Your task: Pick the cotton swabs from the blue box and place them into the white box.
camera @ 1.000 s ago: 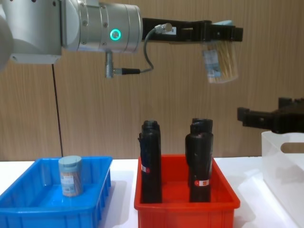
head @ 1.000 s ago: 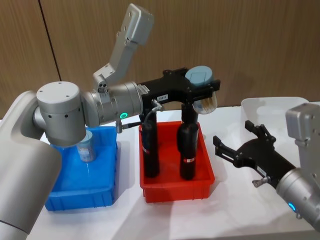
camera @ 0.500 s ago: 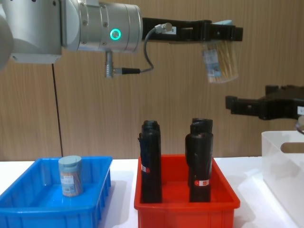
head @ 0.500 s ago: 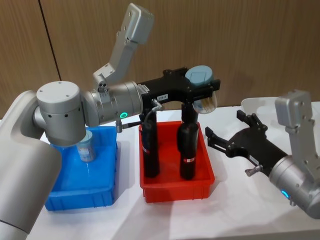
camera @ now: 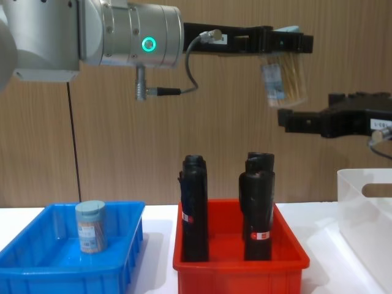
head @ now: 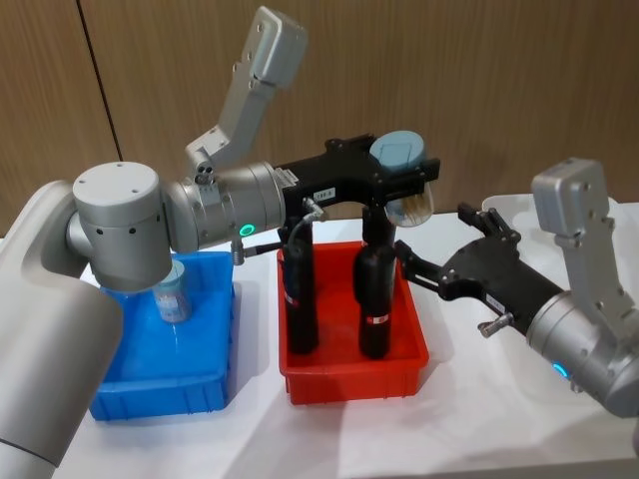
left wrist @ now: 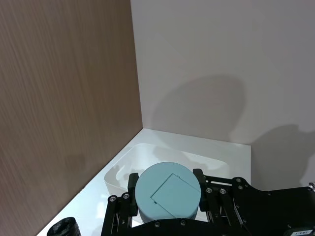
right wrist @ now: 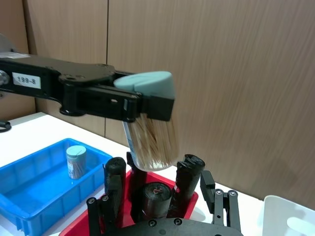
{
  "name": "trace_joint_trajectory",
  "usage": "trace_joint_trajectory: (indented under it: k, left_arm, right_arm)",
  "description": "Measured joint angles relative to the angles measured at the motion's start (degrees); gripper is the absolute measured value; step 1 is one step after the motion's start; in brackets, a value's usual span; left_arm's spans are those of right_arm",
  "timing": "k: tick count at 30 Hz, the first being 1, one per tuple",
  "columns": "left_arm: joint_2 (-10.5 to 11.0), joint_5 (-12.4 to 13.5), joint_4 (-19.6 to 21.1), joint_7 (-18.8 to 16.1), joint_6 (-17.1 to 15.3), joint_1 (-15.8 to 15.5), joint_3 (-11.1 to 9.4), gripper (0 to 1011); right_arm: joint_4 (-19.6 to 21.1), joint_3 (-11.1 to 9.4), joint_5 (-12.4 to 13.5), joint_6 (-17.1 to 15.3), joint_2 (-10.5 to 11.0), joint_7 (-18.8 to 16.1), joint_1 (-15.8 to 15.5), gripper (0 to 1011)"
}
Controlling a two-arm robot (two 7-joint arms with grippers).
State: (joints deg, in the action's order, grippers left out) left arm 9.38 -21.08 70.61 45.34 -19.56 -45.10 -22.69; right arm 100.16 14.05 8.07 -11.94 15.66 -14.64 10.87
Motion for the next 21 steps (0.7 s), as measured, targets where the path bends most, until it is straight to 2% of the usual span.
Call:
trace_joint_trajectory:
  k: [21]
  left_arm:
    - [0.0,0.0,0.0,0.0,0.0,0.0,0.0,661]
  right_arm:
    - [-0.01,0.65,-1.63,-1.61,-1.22,-2.18,2.7,1002]
